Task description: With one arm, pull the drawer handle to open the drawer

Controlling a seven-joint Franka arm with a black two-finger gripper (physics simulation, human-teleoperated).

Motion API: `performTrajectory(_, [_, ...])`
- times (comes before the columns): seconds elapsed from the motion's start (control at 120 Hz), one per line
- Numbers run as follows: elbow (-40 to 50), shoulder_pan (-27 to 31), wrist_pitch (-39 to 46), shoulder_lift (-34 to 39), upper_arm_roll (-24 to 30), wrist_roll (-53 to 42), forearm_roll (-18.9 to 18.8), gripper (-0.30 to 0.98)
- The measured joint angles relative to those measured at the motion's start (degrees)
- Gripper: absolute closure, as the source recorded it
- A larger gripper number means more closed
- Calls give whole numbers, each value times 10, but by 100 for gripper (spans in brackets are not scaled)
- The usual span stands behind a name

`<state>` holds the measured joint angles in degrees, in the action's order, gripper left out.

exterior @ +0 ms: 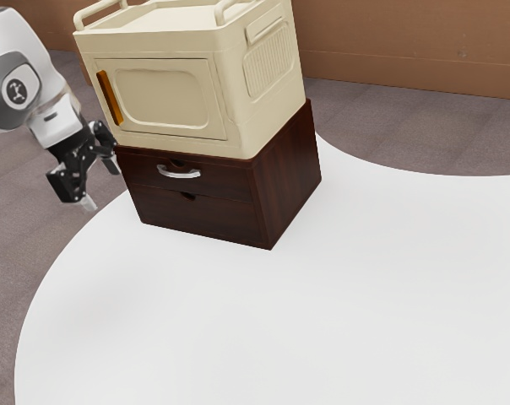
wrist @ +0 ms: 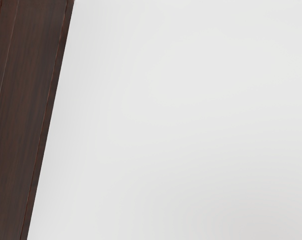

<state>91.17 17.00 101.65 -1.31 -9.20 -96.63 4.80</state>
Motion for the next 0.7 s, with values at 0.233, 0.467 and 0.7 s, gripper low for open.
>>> performTrajectory(0.233, [9, -57, 26, 0, -9, -62, 5, 0])
performTrajectory(0.467, [10, -92, 35, 0, -9, -103, 6, 0])
performTrajectory(0.7, [10, -82, 38, -1, -9, -130, 6, 0])
